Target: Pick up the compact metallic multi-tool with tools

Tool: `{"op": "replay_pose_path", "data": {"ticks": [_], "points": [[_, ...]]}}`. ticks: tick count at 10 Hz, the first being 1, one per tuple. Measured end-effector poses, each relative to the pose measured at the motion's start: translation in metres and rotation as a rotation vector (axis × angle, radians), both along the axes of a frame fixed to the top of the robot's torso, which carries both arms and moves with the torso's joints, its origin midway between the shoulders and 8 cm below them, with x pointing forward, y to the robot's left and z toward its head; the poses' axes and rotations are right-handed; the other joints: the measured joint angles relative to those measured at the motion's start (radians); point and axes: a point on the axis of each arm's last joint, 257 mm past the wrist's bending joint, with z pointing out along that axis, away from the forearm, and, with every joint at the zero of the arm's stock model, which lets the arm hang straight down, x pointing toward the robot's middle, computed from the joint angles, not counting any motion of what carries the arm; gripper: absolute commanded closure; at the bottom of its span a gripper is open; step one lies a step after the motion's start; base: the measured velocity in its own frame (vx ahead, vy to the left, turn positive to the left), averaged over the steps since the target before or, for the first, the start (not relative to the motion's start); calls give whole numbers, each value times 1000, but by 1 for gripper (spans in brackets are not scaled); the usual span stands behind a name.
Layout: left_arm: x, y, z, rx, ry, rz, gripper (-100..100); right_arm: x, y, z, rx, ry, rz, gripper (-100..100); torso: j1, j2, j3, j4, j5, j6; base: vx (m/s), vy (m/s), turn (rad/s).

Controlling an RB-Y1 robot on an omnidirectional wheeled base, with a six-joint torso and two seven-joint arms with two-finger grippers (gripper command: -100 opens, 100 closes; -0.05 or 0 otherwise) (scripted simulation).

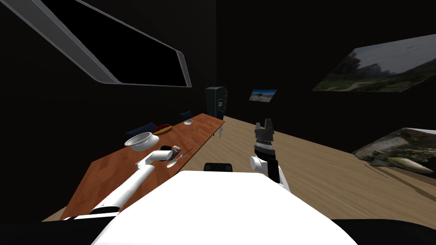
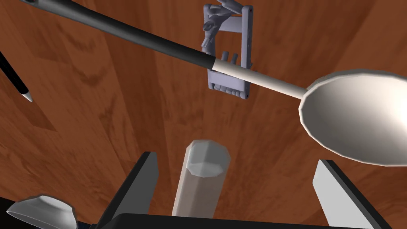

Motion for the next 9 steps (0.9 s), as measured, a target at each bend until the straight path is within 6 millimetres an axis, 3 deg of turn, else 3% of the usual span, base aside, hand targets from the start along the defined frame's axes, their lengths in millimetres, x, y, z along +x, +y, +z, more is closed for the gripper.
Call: {"op": "replay_pose_path", "data": {"ticks": [5,6,7,9], "points": [[-52,8,-29,-39,158,87,-100,0,0,0,0,0,0,0,-1,1,0,0,0,0,71,-76,-9],[-53,8,-29,-40,162,88,0,0,0,0,0,0,0,0,2,3,2,1,0,0,6,-7,0],[-53,8,-29,-40,162,88,-100,0,0,0,0,0,0,0,4,5,3,1,1,0,12,-39,-90],[-55,28,-26,-27,152,106,-100,0,0,0,0,0,0,0,3,5,3,1,0,0,24,-47,-60]]}}
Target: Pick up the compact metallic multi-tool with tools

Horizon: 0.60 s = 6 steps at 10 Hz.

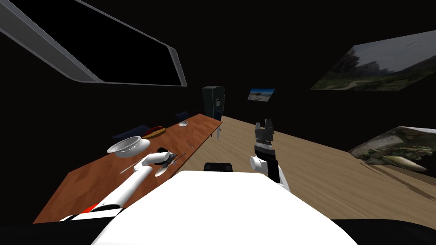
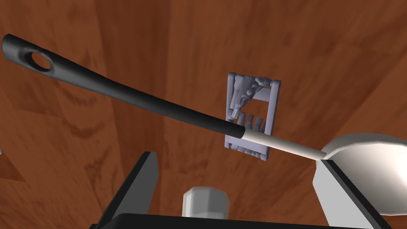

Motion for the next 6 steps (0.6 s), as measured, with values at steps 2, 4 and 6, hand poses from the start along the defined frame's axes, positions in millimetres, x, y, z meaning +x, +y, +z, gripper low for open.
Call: {"op": "replay_pose_path", "data": {"ticks": [2,4,6], "points": [[-4,20,6,14,-12,20,-100,0,0,0,0,0,0,0,-1,0,0,0,0,0,15,-36,-16],[-5,33,7,23,-18,25,-100,0,0,0,0,0,0,0,0,0,0,0,0,1,15,-40,-63],[-14,47,6,32,-14,32,-100,0,0,0,0,0,0,0,1,1,0,0,0,0,14,-28,-45]]}}
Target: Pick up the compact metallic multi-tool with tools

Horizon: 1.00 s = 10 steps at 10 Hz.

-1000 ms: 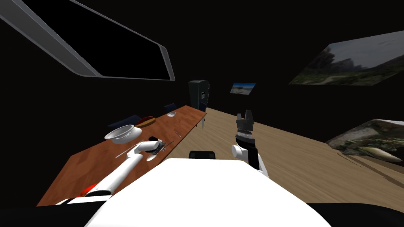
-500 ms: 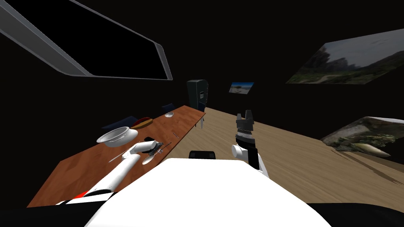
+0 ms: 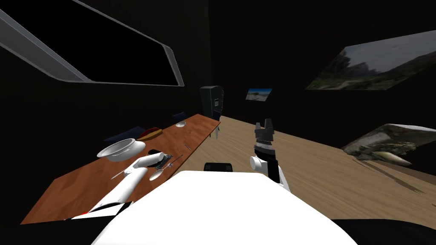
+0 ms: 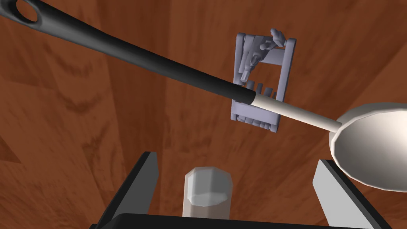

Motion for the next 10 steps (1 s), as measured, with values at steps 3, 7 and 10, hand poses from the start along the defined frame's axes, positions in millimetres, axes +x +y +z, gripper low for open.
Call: {"op": "replay_pose_path", "data": {"ticks": [3,7,10], "points": [[-12,19,0,7,1,14,-100,0,0,0,0,0,0,0,0,0,0,0,0,0,15,-32,-34],[-29,38,-2,8,4,38,-100,0,0,0,0,0,0,0,-1,-1,0,0,0,0,18,-34,-46],[-44,50,-5,4,6,51,-100,0,0,0,0,0,0,0,-1,0,0,0,0,0,17,-33,-42]]}}
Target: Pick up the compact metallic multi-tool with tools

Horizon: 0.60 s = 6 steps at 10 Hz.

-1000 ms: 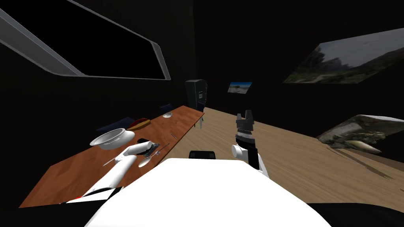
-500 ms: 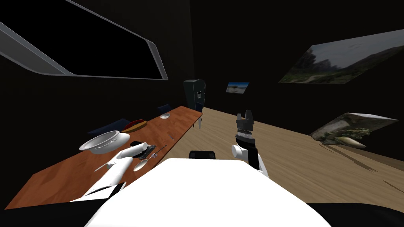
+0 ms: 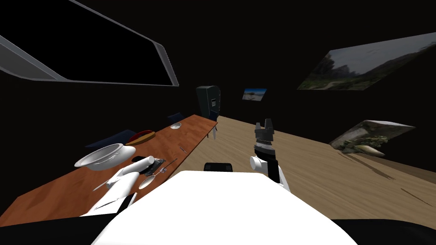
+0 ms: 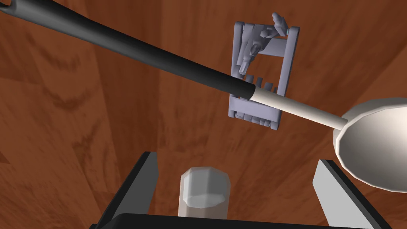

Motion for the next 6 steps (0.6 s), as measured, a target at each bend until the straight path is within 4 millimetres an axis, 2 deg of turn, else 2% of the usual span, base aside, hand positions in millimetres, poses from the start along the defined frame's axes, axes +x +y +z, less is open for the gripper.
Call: {"op": "replay_pose_path", "data": {"ticks": [6], "points": [[-30,10,-13,-21,2,21,-100,0,0,0,0,0,0,0,1,1,0,0,1,-1,16,-31,-39]]}}
